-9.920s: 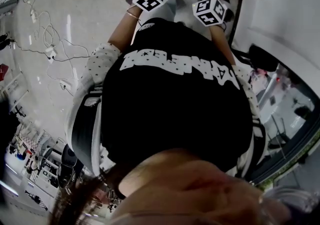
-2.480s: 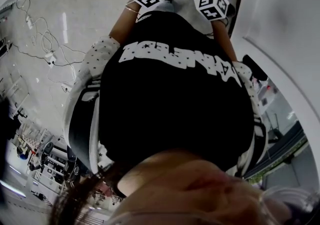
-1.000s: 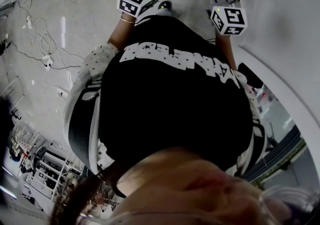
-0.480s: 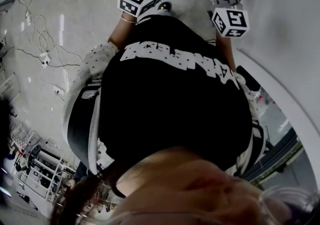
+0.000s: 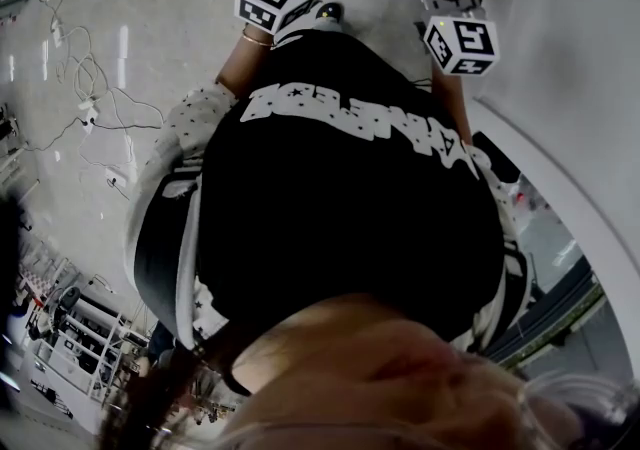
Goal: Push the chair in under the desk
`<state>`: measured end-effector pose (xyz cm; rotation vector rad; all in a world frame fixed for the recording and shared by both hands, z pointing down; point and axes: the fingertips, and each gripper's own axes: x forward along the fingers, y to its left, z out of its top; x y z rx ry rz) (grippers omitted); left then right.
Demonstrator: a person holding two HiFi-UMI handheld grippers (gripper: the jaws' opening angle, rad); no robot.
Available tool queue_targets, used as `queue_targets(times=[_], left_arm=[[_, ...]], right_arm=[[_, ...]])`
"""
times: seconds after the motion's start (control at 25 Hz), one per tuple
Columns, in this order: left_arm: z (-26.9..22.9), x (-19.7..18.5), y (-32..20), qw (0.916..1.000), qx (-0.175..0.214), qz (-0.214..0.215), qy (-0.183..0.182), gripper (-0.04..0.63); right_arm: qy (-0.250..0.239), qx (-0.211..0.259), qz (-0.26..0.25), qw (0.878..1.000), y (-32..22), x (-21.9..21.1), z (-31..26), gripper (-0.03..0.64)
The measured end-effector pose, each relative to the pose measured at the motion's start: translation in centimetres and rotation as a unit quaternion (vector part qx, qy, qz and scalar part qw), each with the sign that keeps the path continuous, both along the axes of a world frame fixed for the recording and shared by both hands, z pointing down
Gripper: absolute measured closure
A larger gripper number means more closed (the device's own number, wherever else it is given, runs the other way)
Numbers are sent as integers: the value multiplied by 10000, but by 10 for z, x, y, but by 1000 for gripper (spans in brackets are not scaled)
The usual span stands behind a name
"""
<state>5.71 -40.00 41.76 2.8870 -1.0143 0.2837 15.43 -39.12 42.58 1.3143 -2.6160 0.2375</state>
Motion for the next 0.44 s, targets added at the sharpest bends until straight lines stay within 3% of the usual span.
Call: queue_targets(times=[0.44], left_arm=[[-2, 0, 7, 10000, 46, 19, -5, 552]], right_arm=[[7, 39, -30, 10000, 7, -2, -3, 586]])
